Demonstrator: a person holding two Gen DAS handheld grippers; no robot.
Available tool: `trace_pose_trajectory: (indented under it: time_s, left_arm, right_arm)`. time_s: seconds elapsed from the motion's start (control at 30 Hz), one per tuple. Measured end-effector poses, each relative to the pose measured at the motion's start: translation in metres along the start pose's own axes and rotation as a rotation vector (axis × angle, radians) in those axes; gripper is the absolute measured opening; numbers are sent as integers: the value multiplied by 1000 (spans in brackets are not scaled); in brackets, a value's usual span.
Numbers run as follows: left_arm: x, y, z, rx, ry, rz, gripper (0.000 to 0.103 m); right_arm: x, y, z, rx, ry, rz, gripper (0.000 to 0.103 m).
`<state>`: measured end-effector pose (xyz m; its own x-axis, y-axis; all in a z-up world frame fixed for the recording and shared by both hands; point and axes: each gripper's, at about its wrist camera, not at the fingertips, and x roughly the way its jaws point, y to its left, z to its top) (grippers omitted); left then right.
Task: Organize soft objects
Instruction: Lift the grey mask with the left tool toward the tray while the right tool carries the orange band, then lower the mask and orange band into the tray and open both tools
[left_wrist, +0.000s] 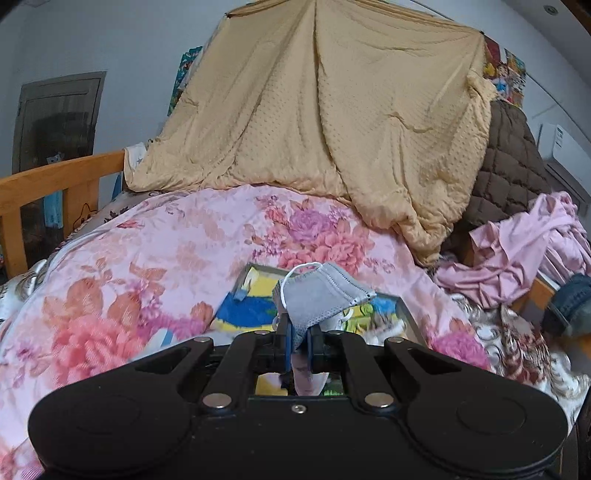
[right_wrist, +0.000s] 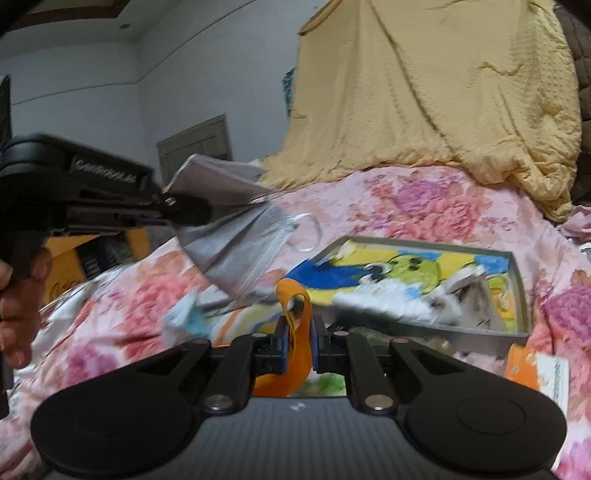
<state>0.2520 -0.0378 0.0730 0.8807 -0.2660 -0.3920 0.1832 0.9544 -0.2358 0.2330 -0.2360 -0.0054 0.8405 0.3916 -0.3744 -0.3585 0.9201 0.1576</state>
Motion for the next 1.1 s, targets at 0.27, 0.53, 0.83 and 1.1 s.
trace_pose_trajectory:
  time_s: [0.27,0.53,0.83,1.1]
  left_arm:
    - [61,-8,11,73,18,26,8]
    - [129,-20,6,35,42,22,8]
    - [197,-42,-1,-24,62,17,8]
    - [219,-37,-11,-110,134,43,10]
  right_arm:
    - [42,-75,16,144,-48,-111,12]
    - [72,-138,26,251,-94,-153,12]
    - [92,-167,33,320,-144,-133,12]
    - [114,-165,32,288,-78,-149,12]
